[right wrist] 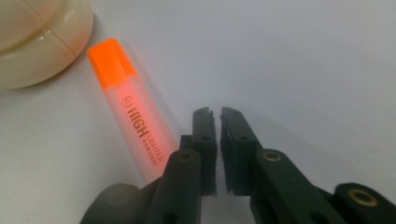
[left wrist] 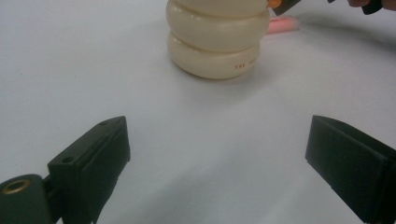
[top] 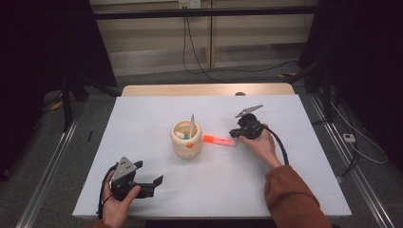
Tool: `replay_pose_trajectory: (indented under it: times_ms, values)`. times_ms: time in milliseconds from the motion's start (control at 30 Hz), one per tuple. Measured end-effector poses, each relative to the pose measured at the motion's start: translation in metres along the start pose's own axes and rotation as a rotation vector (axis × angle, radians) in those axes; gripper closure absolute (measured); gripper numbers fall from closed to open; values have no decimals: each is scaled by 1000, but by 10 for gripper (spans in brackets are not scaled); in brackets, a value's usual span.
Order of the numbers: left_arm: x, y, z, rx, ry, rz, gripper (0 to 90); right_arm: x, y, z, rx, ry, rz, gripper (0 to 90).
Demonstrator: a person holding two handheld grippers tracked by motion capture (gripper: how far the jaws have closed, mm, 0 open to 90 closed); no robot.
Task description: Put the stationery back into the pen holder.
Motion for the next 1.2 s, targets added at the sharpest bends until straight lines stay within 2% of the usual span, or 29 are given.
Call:
replay_pose_trajectory:
  times_ms: [33,133,267,367,533,800,1000,1100,1200]
  values:
    - [0,0,0,0,-1,1,63,2,0,-1,-5,-1,-1,772]
    - [0,0,0,6,-2,-1,63,6,0,-4,-42,-1,-7,560]
    - [-1,-1,1,12,-3,6,63,11,2,-2,-42,18,-10,371]
    - [-1,-1,0,15,-9,6,63,12,4,1,-26,34,-16,277]
    - [-1,-1,1,10,-6,7,63,8,5,11,23,69,16,178]
    - [0,-1,0,14,-10,4,64,-1,16,26,109,113,52,173]
    - [1,0,1,15,-6,-5,64,-11,23,34,172,150,78,225]
    - [1,0,2,12,-6,-2,64,-19,24,39,182,154,95,235]
    - [1,0,2,11,-6,-2,63,-24,28,43,220,155,97,258]
Point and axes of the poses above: each handheld gripper's, and its own axes: x roughly backward along the jaws, y roughly out of its top, z roughly to its left, the point moved 9 cm from there along -x, roughly forward along the jaws, and after that the axes turned 5 degrees about x, right-handed, at the moved point
